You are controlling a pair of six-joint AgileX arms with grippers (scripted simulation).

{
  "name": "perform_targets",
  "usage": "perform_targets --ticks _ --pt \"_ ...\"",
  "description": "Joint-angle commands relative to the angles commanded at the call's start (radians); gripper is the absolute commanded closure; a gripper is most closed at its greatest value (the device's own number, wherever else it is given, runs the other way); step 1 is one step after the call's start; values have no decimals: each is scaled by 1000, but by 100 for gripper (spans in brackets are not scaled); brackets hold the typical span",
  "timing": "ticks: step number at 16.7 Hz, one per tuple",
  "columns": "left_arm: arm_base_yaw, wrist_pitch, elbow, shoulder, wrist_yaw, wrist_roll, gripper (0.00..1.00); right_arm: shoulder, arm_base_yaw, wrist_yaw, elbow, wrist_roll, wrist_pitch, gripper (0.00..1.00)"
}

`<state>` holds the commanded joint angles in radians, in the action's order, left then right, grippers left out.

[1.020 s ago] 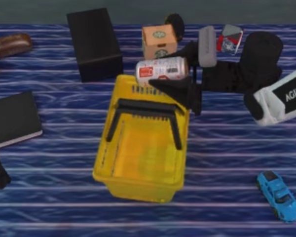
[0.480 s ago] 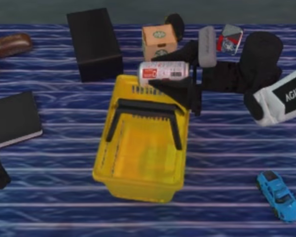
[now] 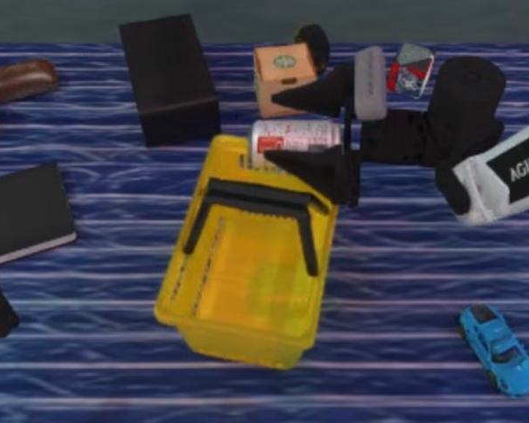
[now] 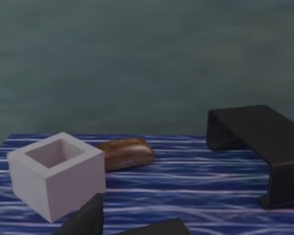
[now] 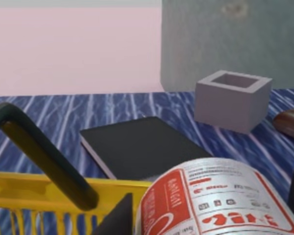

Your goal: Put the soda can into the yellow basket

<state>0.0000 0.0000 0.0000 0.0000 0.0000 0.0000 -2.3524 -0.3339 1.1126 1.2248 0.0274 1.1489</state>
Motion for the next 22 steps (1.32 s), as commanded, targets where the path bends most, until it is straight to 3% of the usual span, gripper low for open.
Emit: perform_targets --ticks 6,10,14,22 --pt "-11 -29 19 30 4 17 0 39 9 -19 -20 1 -23 0" --pt "-70 -186 141 210 26 114 0 201 36 -105 -138 15 -119 0" --pt "-167 -415 381 510 51 276 0 490 84 -257 -322 25 -272 0" --pt "-407 -875 1110 1202 60 681 0 1314 202 -649 -728 4 -635 0"
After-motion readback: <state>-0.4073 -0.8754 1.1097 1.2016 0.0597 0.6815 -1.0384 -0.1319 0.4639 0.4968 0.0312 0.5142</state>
